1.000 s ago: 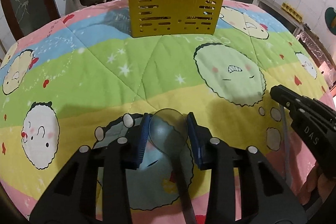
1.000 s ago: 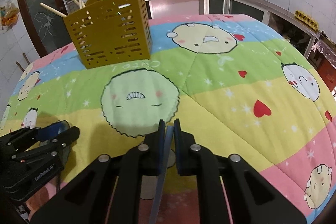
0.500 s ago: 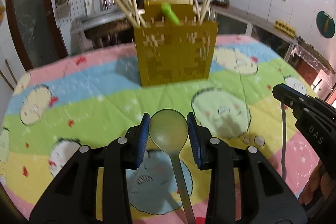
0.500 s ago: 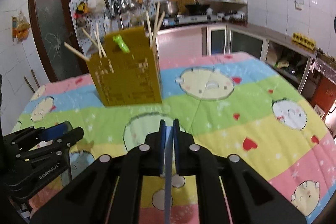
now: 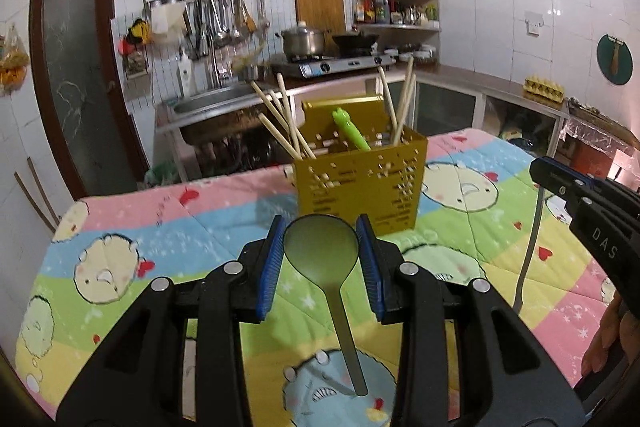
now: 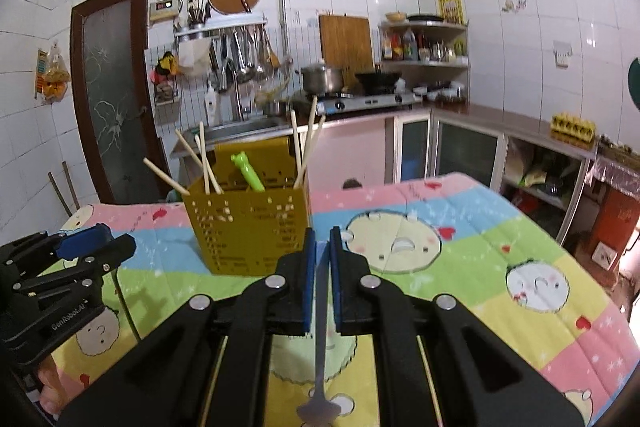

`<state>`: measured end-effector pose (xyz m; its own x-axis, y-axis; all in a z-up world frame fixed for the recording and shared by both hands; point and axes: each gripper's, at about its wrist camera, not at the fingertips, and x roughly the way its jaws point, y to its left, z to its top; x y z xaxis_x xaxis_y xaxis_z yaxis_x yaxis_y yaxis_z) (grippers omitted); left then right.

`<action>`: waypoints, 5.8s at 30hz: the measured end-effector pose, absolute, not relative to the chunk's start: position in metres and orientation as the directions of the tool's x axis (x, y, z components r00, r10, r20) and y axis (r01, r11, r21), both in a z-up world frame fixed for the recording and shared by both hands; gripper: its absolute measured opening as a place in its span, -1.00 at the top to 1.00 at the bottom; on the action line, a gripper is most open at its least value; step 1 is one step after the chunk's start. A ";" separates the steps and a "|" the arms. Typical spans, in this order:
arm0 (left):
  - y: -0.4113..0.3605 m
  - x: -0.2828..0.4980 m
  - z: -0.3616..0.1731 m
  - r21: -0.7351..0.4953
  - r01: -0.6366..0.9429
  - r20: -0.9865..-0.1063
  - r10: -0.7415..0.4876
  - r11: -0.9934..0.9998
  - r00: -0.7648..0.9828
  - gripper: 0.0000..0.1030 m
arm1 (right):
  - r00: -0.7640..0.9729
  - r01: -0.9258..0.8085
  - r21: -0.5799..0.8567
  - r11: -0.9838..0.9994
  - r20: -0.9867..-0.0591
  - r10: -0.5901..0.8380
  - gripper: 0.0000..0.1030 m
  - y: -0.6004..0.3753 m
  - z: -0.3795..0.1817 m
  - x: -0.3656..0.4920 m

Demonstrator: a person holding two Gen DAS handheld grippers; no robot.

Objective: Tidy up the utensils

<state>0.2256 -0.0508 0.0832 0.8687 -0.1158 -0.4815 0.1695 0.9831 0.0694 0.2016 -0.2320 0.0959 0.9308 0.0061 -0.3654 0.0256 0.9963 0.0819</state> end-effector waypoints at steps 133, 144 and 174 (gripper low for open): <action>0.003 0.094 0.017 0.032 0.085 -0.254 -0.074 0.996 0.964 -0.90 | 0.972 0.044 0.015 0.999 -0.233 -0.040 -0.92 -0.209 0.028 0.078; 0.002 0.092 0.016 0.034 0.080 -0.252 -0.069 0.996 0.965 -0.90 | 0.972 0.045 -0.002 0.999 -0.229 -0.045 -0.92 -0.207 0.028 0.077; 0.001 0.090 0.017 0.045 0.082 -0.234 -0.069 0.996 0.970 -0.91 | 0.972 0.049 0.004 0.999 -0.228 -0.046 -0.92 -0.207 0.028 0.076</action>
